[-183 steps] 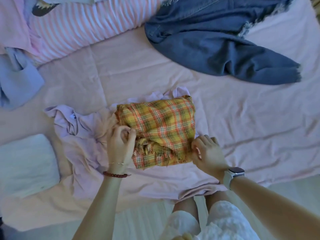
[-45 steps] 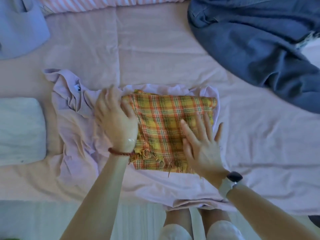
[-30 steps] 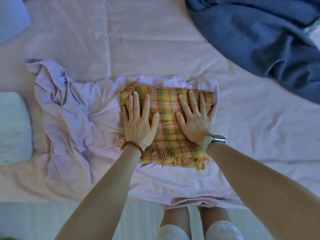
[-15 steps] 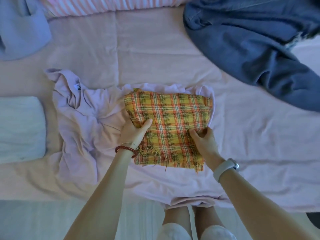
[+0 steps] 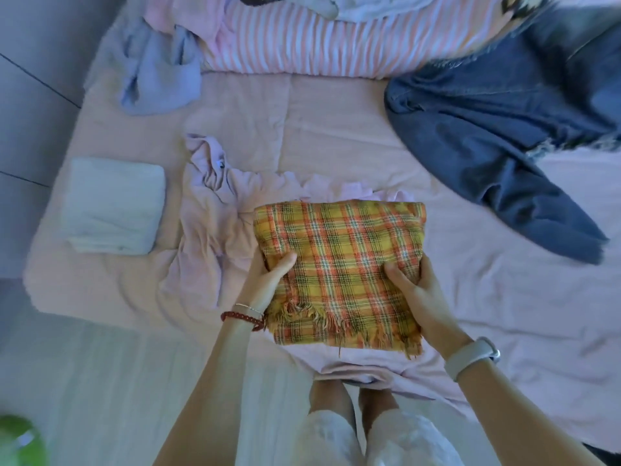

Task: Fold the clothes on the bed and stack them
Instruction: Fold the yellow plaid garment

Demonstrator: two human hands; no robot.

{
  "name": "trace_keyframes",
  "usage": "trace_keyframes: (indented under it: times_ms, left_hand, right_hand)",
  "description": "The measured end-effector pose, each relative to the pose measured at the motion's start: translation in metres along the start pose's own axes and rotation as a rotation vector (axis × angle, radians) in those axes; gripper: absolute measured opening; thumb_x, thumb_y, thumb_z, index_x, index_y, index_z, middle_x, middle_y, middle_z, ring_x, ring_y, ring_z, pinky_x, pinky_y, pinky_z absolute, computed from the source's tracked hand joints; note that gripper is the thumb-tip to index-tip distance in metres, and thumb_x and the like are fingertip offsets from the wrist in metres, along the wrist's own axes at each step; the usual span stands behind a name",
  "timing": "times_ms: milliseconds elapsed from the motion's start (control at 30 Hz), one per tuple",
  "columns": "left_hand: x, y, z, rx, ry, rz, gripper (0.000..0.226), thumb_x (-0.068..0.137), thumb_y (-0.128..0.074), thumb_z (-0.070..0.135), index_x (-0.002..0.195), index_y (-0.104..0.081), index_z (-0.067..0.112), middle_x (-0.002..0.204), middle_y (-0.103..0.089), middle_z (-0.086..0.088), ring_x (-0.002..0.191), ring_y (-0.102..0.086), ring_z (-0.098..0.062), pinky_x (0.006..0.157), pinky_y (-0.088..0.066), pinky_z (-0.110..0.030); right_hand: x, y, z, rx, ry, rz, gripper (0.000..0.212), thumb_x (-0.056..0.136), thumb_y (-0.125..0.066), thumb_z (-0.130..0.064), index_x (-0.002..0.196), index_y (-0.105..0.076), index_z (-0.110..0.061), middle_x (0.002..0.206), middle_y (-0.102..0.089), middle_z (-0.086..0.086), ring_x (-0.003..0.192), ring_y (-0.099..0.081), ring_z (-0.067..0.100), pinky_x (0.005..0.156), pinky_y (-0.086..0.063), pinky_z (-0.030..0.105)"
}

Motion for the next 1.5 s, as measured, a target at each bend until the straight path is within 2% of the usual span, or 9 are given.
trace_keyframes:
  times_ms: [300,467,867,1033,1167,1233,1333,1400,1500]
  left_hand:
    - [-0.132,0.144,-0.003,-0.330,0.038,0.464,0.037,0.088,-0.057,0.004,0.118,-0.044,0.021,0.109,-0.059,-0.001,0.098,-0.060,-0.019,0.070,-0.049,-0.032]
    - [-0.137,0.247,0.008,-0.266,-0.017,0.598,0.038,0.088,-0.058,0.005,0.122,-0.046,0.019,0.113,-0.059,-0.002,0.105,-0.058,-0.025,0.087,-0.049,-0.042]
    - [0.069,0.487,0.052,0.194,-0.122,0.371,0.038,0.092,-0.055,0.014,0.128,-0.044,0.014,0.112,-0.057,0.002,0.104,-0.054,-0.018,0.089,-0.040,-0.031]
    - [0.163,0.522,0.034,0.220,-0.109,0.299,0.047,0.092,-0.055,0.013,0.135,-0.035,0.012,0.124,-0.052,-0.005,0.108,-0.051,-0.019,0.096,-0.041,-0.038]
    - [0.192,0.528,-0.009,0.696,0.016,0.278,0.087,0.079,-0.067,0.041,0.147,-0.015,0.026,0.150,-0.027,-0.011,0.135,-0.030,-0.031,0.110,-0.021,-0.059]
    - [0.180,0.520,0.010,0.996,-0.145,0.399,0.076,0.083,-0.057,0.048,0.147,-0.020,0.028,0.155,-0.013,-0.012,0.143,-0.010,-0.033,0.110,-0.003,-0.061]
    - [0.163,0.478,0.062,1.185,-0.651,0.471,0.055,0.084,-0.045,0.044,0.136,-0.044,0.024,0.148,-0.033,-0.015,0.139,-0.020,-0.037,0.107,0.000,-0.061]
    - [0.183,0.454,0.052,1.339,-0.692,0.368,0.052,0.086,-0.041,0.042,0.136,-0.045,0.026,0.148,-0.036,-0.014,0.139,-0.022,-0.038,0.107,-0.004,-0.063]
    - [0.217,0.449,0.005,1.374,-0.468,0.225,0.056,0.088,-0.032,0.051,0.142,-0.034,0.035,0.153,-0.025,-0.012,0.141,-0.016,-0.039,0.107,-0.014,-0.068]
  right_hand:
    - [-0.069,-0.147,-0.043,-0.177,0.126,-0.317,0.059,0.091,-0.058,-0.019,0.141,-0.027,-0.023,0.111,-0.051,-0.012,0.101,-0.054,0.009,0.073,-0.044,0.010]
    - [-0.080,-0.249,-0.060,-0.250,0.189,-0.395,0.060,0.092,-0.056,-0.022,0.144,-0.026,-0.021,0.124,-0.051,-0.003,0.108,-0.051,0.013,0.089,-0.042,0.027]
    - [0.013,-0.493,-0.054,-0.086,0.175,-0.135,0.062,0.092,-0.055,-0.020,0.145,-0.023,-0.019,0.135,-0.047,0.000,0.121,-0.047,0.015,0.107,-0.037,0.040]
    - [0.070,-0.539,-0.021,-0.231,0.203,-0.038,0.051,0.082,-0.054,-0.047,0.123,-0.026,-0.058,0.129,-0.050,-0.008,0.120,-0.048,0.013,0.105,-0.039,0.042]
    - [0.087,-0.526,0.008,-0.642,-0.008,0.128,0.063,0.090,-0.051,-0.030,0.146,-0.021,-0.029,0.144,-0.035,0.006,0.131,-0.031,0.030,0.108,-0.027,0.051]
    - [0.068,-0.526,-0.032,-0.835,0.321,0.321,0.056,0.084,-0.044,-0.021,0.140,-0.035,-0.023,0.137,-0.043,0.011,0.126,-0.036,0.033,0.104,-0.028,0.054]
    - [0.051,-0.572,-0.065,-1.015,0.768,0.297,0.050,0.081,-0.042,-0.022,0.131,-0.045,-0.024,0.132,-0.050,0.013,0.126,-0.038,0.032,0.103,-0.026,0.062]
    - [0.072,-0.594,-0.055,-1.134,0.732,0.224,0.050,0.085,-0.040,-0.030,0.135,-0.046,-0.025,0.140,-0.044,0.015,0.131,-0.034,0.036,0.104,-0.024,0.062]
    - [0.107,-0.605,-0.010,-1.292,0.600,0.072,0.054,0.089,-0.035,-0.043,0.142,-0.036,-0.029,0.149,-0.030,0.018,0.137,-0.028,0.037,0.104,-0.026,0.063]
Point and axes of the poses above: each hand's wrist, its own x-axis towards the middle knuckle, its own y-axis out of the back of the hand, z = x × y, the point moved 10 cm from there along x, towards the middle knuckle
